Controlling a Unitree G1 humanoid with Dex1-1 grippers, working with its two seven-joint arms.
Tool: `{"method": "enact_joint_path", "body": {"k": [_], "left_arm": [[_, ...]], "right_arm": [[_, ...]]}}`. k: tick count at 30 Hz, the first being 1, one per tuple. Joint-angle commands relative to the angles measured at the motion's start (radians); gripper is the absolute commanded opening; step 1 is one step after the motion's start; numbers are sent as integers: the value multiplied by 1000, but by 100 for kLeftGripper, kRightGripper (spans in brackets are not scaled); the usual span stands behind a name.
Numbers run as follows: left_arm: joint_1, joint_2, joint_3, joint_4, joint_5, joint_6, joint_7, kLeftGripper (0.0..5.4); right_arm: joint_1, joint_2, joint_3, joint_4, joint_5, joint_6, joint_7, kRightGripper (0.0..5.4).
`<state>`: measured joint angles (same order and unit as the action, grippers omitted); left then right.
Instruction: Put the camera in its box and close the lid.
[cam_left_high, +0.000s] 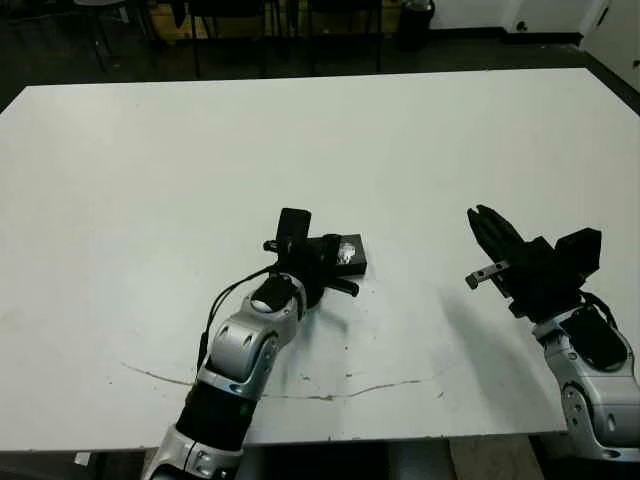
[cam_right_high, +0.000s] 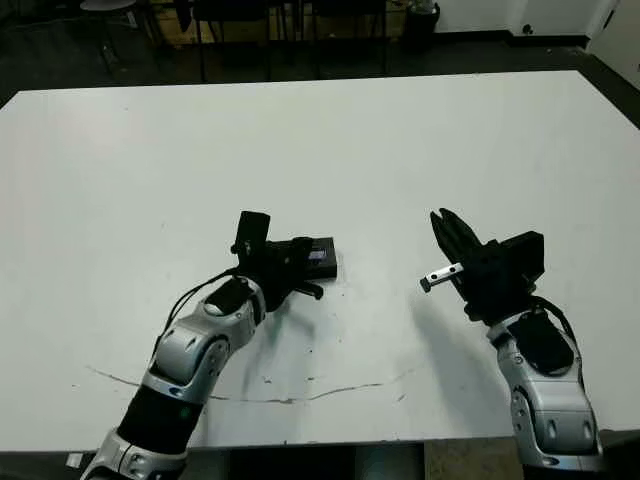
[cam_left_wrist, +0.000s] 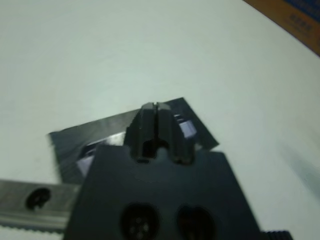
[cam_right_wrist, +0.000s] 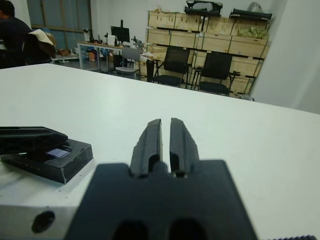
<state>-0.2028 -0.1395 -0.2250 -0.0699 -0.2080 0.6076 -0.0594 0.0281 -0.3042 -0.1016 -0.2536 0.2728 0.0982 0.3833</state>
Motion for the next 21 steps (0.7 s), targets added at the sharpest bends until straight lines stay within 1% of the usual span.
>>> {"method": "enact_joint_path", "body": {"k": [1,4,6,8,11,14,16,18,21], "left_arm": [[140,69,13,-97,-4,-23,-48,2],[185,155,19,-246,23,-129,-115,2],[203,211,46,-315,43,-188,-142,2],[216,263,94,-359,58,-245,-156,2],[230,305,172,-398,54,-301,-164,2],[241,318,245,-375,68,-417,-148,2],[247,308,285,-335,73,-486,-128,2],[256,284,322,-293,69,-529,-95,2],[278,240,345,-242,70,-591,-47,2]], "right_arm": [[12,-4,-4,5,-2,15,1,0],[14,1,-4,-4,-3,25,-9,0],[15,1,0,-10,-13,30,-19,0],[11,6,2,1,-8,10,-11,0],[2,20,2,27,8,-23,5,0],[-15,38,6,85,-4,-102,18,0],[-21,43,12,94,-14,-116,13,0],[-24,47,19,94,-23,-117,6,0],[-26,50,23,93,-25,-109,-3,0]]}}
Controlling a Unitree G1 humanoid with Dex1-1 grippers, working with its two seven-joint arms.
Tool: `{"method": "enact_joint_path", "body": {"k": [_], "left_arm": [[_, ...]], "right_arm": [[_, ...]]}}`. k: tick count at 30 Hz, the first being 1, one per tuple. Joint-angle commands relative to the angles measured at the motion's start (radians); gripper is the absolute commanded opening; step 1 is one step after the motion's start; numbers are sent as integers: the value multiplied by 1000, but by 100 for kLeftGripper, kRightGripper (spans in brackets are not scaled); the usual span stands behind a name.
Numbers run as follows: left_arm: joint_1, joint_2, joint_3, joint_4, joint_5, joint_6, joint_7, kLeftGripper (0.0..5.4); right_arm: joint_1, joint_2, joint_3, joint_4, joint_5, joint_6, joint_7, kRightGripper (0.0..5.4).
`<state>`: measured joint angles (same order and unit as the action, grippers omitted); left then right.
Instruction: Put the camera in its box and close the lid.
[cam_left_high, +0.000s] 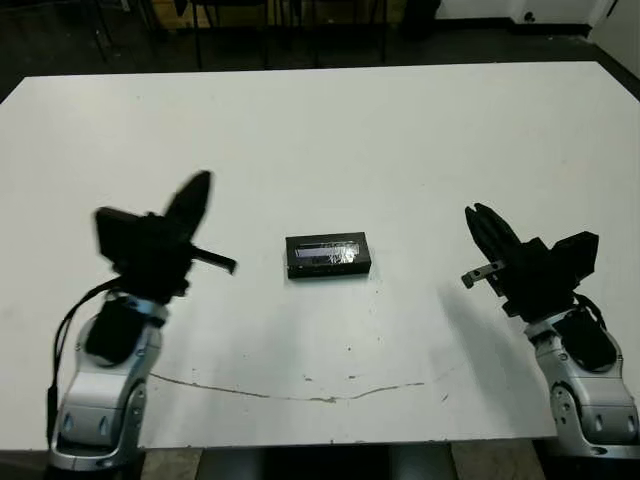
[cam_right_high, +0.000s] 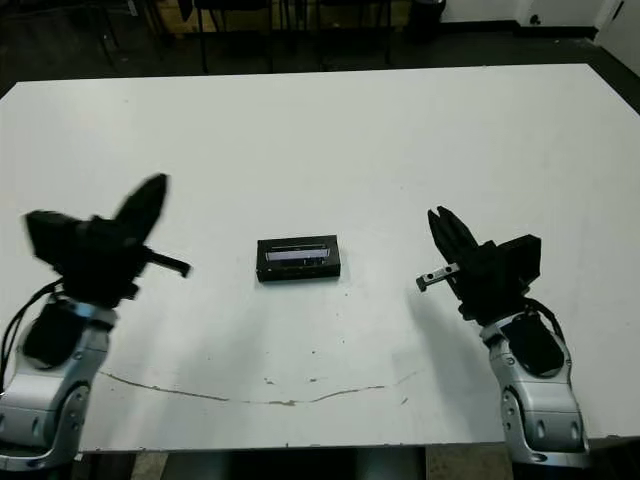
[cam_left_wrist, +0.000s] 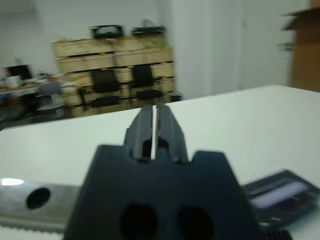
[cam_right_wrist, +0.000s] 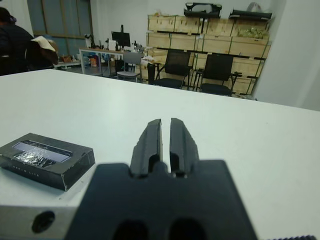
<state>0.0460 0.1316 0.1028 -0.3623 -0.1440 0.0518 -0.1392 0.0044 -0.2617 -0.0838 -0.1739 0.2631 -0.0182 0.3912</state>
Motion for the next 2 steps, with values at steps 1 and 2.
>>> {"method": "enact_joint_path", "body": {"k": [1,2], "left_arm": [[36,-42,16,62,12,-52,43,2],[41,-50,14,70,17,-65,51,2]], "right_arm": [[-1,8,6,12,-18,9,-16,0],[0,8,6,12,-20,7,-18,0]]}}
